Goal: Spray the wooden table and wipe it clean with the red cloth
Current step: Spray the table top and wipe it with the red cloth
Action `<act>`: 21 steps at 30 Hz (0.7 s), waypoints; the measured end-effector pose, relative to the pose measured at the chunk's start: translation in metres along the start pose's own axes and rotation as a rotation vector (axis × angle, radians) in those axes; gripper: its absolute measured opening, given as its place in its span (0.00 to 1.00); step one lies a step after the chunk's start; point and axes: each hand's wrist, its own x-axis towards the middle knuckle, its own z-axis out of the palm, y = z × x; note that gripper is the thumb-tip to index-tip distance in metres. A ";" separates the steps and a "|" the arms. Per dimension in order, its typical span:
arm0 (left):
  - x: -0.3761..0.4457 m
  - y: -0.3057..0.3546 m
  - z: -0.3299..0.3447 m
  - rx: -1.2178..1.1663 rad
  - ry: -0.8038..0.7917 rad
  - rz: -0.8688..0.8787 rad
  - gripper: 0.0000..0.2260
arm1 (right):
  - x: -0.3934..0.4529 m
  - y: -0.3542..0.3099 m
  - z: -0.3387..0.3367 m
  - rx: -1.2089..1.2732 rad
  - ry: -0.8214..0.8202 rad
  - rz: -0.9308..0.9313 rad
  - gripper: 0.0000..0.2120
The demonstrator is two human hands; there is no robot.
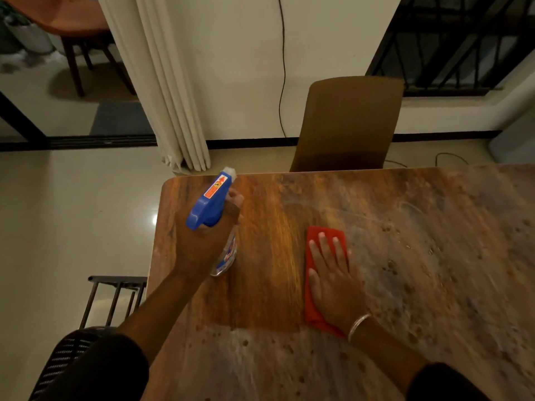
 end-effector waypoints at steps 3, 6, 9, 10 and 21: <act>-0.007 -0.021 0.008 0.015 -0.018 -0.062 0.05 | 0.064 0.012 -0.012 0.013 0.000 0.214 0.31; -0.010 -0.022 0.012 0.063 0.017 -0.031 0.11 | 0.125 -0.014 -0.021 0.083 0.020 0.337 0.32; -0.003 -0.019 0.018 0.120 0.039 0.022 0.07 | 0.137 -0.054 -0.012 0.055 0.018 0.147 0.32; 0.001 -0.020 0.018 0.127 0.032 0.021 0.04 | 0.125 -0.063 -0.007 0.051 0.002 0.072 0.31; 0.020 -0.026 0.019 0.047 0.047 0.023 0.18 | 0.127 0.039 -0.020 0.008 -0.006 0.178 0.31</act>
